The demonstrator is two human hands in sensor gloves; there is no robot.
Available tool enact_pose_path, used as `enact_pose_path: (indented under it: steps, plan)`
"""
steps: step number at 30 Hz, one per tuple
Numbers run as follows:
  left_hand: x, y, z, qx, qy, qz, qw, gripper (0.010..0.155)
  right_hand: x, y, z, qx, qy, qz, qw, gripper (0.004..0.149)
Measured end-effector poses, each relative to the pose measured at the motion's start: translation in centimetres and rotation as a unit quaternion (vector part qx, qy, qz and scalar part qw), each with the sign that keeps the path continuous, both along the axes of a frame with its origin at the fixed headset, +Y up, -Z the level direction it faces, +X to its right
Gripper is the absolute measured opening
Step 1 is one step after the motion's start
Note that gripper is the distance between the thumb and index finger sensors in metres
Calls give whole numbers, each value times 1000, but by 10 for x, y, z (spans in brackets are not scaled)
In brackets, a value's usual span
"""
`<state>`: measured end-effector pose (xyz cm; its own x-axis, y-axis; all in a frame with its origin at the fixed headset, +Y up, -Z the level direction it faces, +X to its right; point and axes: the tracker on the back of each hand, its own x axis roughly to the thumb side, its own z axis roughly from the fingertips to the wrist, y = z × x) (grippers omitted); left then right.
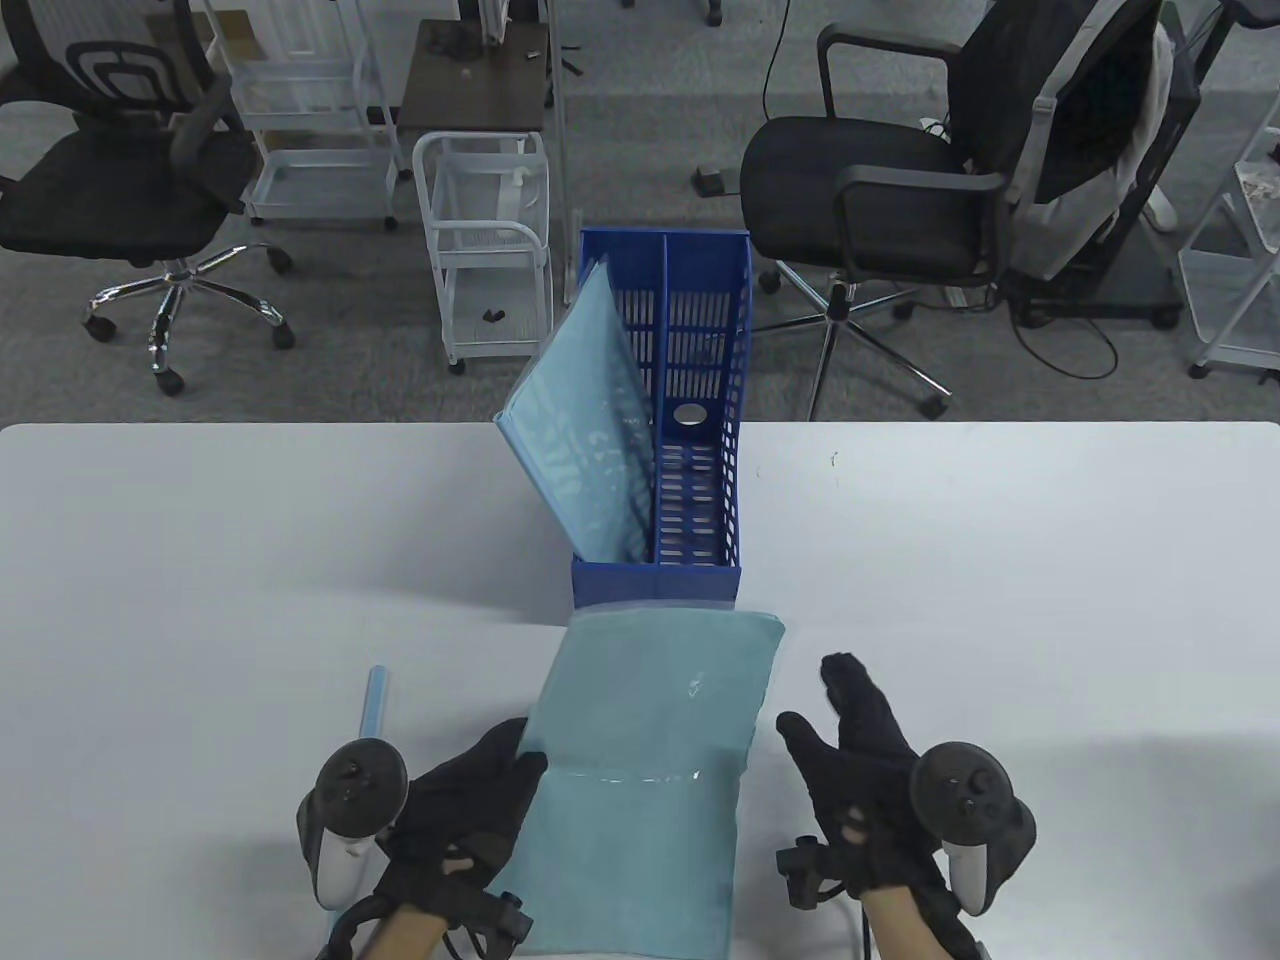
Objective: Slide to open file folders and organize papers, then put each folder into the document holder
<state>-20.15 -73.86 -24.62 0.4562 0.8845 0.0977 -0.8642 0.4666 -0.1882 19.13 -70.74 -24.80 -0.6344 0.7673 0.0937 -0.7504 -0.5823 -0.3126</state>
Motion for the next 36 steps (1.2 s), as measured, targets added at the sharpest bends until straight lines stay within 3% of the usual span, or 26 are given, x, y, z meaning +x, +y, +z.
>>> enact_pose_path:
  steps: [4, 6, 7, 11, 13, 18, 21, 23, 26, 29, 32, 33, 36]
  plan:
    - [17, 4, 3, 26, -51, -70, 996, 44, -34, 35, -2, 77, 93, 105, 987, 89]
    - [22, 2, 3, 29, -75, -71, 994, 44, -50, 40, -7, 55, 146, 103, 982, 85]
    - [23, 1, 2, 26, -84, -70, 994, 44, -54, 40, -9, 41, 154, 86, 983, 76]
    - [25, -11, -2, -15, -92, -71, 993, 44, -66, 31, -24, 12, 110, 34, 993, 51]
    - [26, -16, -3, -50, -95, -71, 992, 44, -69, 26, -26, 23, 82, 92, 992, 47]
    - [30, -20, -3, -92, -100, -93, 986, 45, -72, 15, -24, 55, 58, 134, 988, 46]
    - [29, -19, -1, -111, -83, -110, 984, 48, -72, 12, -24, 63, 56, 159, 984, 46]
    - [20, -14, 1, -115, -39, -121, 985, 51, -72, 9, -25, 61, 56, 178, 980, 45]
    - [-6, 3, 2, -78, 61, -141, 985, 56, -73, 4, -27, 58, 58, 215, 973, 45]
    - [-42, 17, 3, -95, 180, -230, 952, 59, -74, 1, -29, 52, 62, 235, 969, 45]
    - [-72, 13, 0, -208, 255, -356, 875, 67, -75, -2, -31, 47, 64, 253, 964, 45]
    - [-80, 9, -2, -229, 265, -373, 859, 69, -76, -3, -31, 47, 65, 257, 963, 45]
    - [-99, -9, -11, -254, 286, -339, 860, 70, -76, -5, -31, 47, 67, 263, 961, 45]
